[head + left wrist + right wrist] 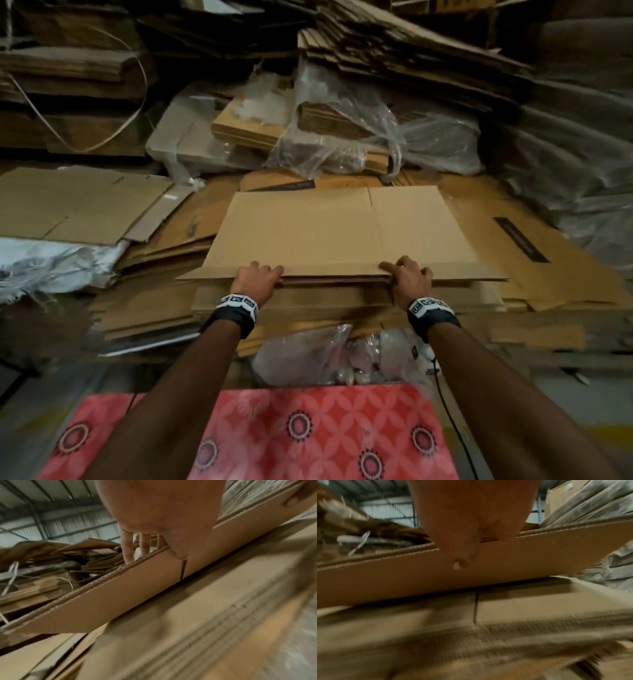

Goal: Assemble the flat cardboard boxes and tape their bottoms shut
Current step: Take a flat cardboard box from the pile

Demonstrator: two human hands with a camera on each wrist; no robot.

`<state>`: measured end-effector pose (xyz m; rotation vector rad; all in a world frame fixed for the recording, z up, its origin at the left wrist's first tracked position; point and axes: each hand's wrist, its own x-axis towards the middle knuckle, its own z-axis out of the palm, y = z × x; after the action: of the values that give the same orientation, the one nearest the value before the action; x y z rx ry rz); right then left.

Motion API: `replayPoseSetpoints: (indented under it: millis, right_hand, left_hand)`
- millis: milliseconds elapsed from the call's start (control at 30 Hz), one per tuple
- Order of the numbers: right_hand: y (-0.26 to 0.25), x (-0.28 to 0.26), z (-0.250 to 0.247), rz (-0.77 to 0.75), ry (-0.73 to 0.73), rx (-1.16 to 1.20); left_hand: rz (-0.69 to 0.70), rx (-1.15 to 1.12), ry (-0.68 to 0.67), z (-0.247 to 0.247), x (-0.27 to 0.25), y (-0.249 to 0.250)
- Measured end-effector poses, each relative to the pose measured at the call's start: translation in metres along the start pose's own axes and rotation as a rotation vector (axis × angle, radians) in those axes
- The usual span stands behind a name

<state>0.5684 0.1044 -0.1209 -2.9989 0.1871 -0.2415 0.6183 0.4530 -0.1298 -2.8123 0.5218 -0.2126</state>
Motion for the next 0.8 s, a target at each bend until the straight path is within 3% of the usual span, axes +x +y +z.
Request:
replayPoseSetpoints:
  millis: [100,300,467,600,800]
  right_hand:
    - [0.000,0.002,0.008,0.053,-0.075,0.073]
    - [0.013,0.004,-0.001,-0.002,-0.248,0.212]
    - [0.020,-0.005,0.002,-0.080,-0.279,0.035]
    - [0.026,-0.013,0.013,-0.125,-0.237,-0.080]
    - [0.031,-0.024,0.028,-0.139,-0.129,-0.008]
  left_hand:
    - [-0.013,-0.054,-0.021,0.006,0.004,0.005]
    - [-0.035,-0.237,-0.053,0.015,0.004,0.007]
    - [-0.031,-0.310,-0.089,0.031,-0.004,0.010]
    - [0.004,-0.318,-0.082,0.044,-0.015,0.017]
    - [0.009,-0.265,-0.077,0.051,-0.027,0.026]
